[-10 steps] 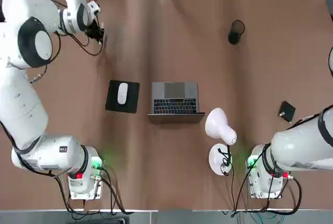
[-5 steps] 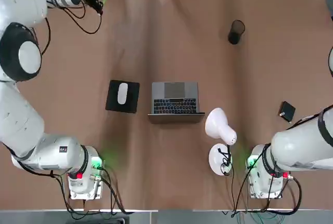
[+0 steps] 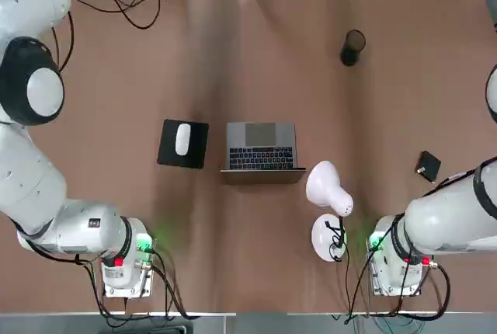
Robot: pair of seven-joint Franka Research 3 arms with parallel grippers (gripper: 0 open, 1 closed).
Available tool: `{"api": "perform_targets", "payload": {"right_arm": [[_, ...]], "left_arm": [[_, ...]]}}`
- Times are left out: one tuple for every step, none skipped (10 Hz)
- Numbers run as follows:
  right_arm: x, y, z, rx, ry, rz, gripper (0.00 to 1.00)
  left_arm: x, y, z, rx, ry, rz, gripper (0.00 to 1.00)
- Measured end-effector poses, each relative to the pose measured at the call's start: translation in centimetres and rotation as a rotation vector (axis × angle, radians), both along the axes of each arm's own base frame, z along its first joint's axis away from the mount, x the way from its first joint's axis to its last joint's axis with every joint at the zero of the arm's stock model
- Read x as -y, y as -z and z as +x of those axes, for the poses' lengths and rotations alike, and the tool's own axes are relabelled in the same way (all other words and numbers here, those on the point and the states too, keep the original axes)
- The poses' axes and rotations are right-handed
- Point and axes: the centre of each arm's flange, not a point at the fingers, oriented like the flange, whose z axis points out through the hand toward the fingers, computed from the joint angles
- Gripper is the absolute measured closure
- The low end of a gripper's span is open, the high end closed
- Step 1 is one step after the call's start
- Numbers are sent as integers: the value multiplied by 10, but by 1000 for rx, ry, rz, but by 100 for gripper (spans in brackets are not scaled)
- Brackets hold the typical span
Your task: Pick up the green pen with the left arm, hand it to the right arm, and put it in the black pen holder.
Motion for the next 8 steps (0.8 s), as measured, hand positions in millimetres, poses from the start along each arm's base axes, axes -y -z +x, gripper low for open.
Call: {"api": "perform_targets", "payload": {"right_arm": [[-38,7,1,-26,79,48,0],[-79,19,3,-64,164,99,0],[-123,33,7,-79,211,153,0],[-167,43,10,-67,254,203,0],[-210,52,9,-64,333,246,0],[-250,61,4,-69,425,285,0],[-285,68,-1,-63,502,328,0],[-314,76,-6,-56,554,368,0]], "left_arm": [[21,-8,-2,-1,66,-4,82],[46,-14,-6,2,127,-4,82],[75,-15,-13,5,192,21,82],[110,-15,-21,8,259,47,82],[141,-14,-28,2,309,57,82],[164,-11,-31,-7,343,55,82],[186,-9,-31,-6,373,45,82],[207,-7,-33,-1,401,35,82]]}}
